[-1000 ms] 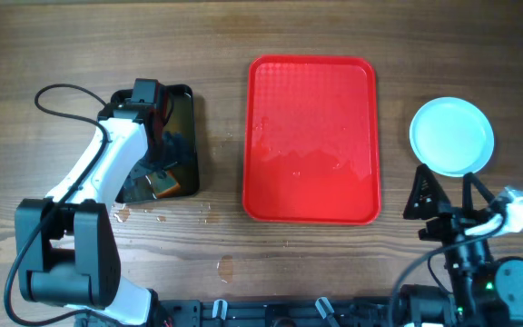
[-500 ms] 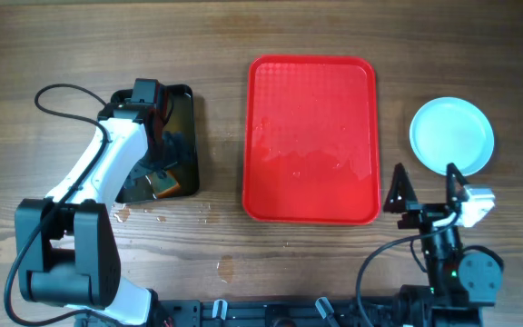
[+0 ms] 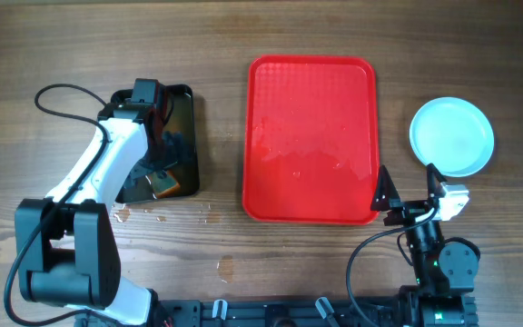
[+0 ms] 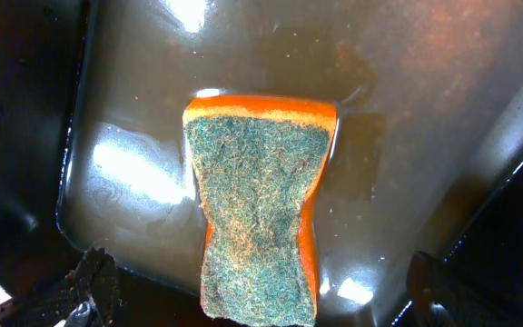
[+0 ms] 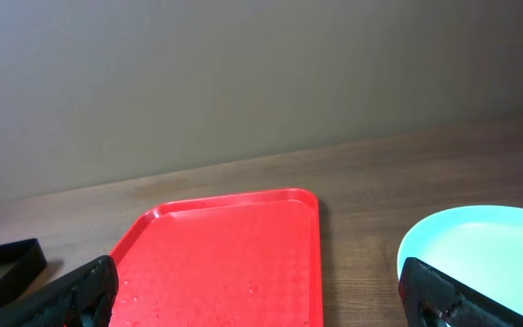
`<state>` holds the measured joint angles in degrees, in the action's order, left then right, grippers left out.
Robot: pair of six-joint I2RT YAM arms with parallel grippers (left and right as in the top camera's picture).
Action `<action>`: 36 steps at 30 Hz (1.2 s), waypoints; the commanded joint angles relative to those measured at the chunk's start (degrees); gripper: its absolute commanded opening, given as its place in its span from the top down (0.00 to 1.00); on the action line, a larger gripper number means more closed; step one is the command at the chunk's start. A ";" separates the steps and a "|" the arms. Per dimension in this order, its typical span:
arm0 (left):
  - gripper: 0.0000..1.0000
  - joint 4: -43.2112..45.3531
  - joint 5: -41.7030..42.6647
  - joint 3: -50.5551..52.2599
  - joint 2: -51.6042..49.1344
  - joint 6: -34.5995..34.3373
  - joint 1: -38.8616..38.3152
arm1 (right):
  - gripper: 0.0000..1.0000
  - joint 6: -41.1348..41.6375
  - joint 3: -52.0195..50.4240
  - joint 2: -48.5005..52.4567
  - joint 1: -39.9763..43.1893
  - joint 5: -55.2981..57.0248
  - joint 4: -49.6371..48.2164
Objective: Clean dirty plates on tray and stack at the side
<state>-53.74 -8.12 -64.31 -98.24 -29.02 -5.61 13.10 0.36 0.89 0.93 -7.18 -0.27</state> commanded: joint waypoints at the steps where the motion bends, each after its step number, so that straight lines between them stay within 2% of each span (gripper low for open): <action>1: 0.00 0.00 -0.52 -0.02 0.74 0.28 0.31 | 0.00 -0.94 -0.07 -0.68 -0.22 1.01 -0.17; 14: 0.00 0.02 -0.52 0.00 0.76 0.28 0.37 | 0.00 -0.96 -0.07 -0.68 -0.22 1.01 -0.15; 17: 0.00 0.24 -0.52 1.16 4.37 0.28 -1.16 | 0.00 -0.96 -0.07 -0.68 -0.22 1.01 -0.15; 24: 0.00 0.17 -0.83 7.41 26.62 0.28 -6.69 | 0.00 -0.94 -0.07 -0.68 -0.22 1.01 -0.15; 27: 0.00 1.40 -4.37 9.62 36.96 0.26 -6.23 | 0.00 -0.94 -0.07 -0.68 -0.22 1.01 -0.15; 31: 0.00 13.51 -2.45 16.04 51.69 1.25 -4.26 | 0.00 -0.94 -0.07 -0.68 -0.22 1.01 -0.15; 34: 0.00 24.39 2.32 23.41 61.53 7.34 -2.91 | 0.00 -0.94 -0.07 -0.68 -0.22 1.01 -0.17; 36: 0.00 29.38 4.37 28.22 67.04 8.98 -1.81 | 0.00 -0.94 -0.07 -0.68 -0.22 1.01 -0.15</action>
<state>-30.52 -8.56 -44.49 -39.88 -26.13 -9.28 13.10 0.36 0.78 0.93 -7.05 -0.25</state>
